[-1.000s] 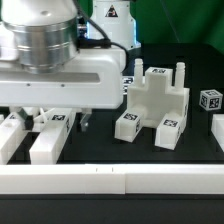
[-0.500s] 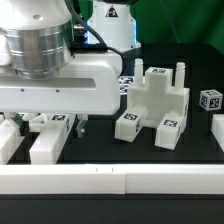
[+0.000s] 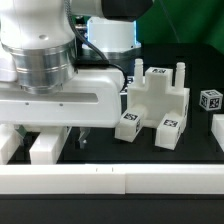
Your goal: Assemble chair
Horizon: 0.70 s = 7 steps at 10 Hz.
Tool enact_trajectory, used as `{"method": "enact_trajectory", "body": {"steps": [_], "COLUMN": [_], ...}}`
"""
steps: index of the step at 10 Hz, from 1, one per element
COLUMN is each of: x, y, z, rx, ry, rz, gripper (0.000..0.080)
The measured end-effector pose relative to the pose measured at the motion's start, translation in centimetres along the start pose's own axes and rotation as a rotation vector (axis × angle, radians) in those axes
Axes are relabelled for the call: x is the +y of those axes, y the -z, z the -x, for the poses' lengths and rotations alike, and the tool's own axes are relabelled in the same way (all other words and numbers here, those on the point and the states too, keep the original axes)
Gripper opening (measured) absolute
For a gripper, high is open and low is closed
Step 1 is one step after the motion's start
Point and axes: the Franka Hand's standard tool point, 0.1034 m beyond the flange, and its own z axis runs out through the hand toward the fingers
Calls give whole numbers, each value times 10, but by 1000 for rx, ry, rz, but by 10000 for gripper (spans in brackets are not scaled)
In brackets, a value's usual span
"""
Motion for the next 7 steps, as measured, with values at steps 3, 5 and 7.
{"method": "enact_trajectory", "body": {"steps": [3, 5, 7], "x": [0, 0, -2], "y": [-6, -6, -5], "z": [4, 3, 3], "rx": [9, 9, 10], "ry": [0, 0, 2], "rz": [5, 5, 5], "gripper": [649, 500, 324]}}
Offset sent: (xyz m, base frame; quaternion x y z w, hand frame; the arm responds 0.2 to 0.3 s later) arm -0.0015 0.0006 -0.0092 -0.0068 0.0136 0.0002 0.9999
